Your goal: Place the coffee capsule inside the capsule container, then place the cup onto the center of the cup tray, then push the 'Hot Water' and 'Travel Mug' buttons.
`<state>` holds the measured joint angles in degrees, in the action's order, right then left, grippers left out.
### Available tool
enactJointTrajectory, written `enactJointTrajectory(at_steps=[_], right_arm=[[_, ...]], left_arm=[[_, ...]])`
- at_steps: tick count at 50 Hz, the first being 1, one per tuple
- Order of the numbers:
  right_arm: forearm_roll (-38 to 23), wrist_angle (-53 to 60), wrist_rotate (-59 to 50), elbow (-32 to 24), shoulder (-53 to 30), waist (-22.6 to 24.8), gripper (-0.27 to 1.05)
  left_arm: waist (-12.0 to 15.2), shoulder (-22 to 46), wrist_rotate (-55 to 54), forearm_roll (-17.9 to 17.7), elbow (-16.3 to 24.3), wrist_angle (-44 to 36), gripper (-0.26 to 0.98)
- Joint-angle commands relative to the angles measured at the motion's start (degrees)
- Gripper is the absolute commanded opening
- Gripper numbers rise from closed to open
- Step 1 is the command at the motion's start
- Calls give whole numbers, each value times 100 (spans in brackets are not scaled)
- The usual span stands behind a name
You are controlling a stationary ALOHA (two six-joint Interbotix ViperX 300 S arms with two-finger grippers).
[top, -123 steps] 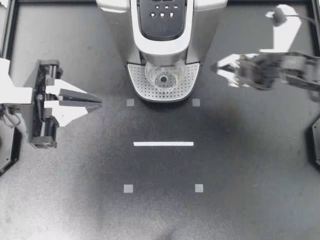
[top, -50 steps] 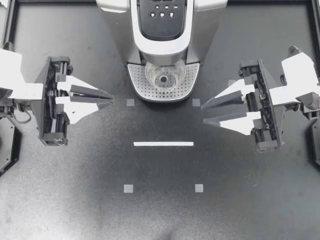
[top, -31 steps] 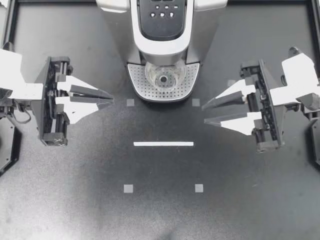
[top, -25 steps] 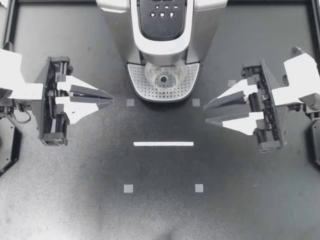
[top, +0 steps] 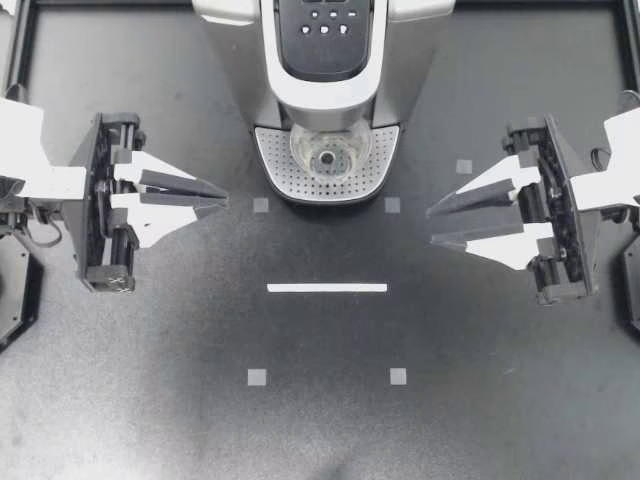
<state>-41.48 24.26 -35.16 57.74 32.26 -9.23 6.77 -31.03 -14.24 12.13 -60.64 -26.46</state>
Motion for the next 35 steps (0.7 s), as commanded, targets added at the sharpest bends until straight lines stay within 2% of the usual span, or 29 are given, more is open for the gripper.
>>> enactJointTrajectory(at_steps=[1, 35], right_arm=[[26, 26, -9, -62, 26, 26, 45], [26, 70, -9, -105, -105, 26, 45]], left_arm=[[18, -26, 9, 9, 123, -62, 14], [18, -18, 9, 9, 123, -53, 14]])
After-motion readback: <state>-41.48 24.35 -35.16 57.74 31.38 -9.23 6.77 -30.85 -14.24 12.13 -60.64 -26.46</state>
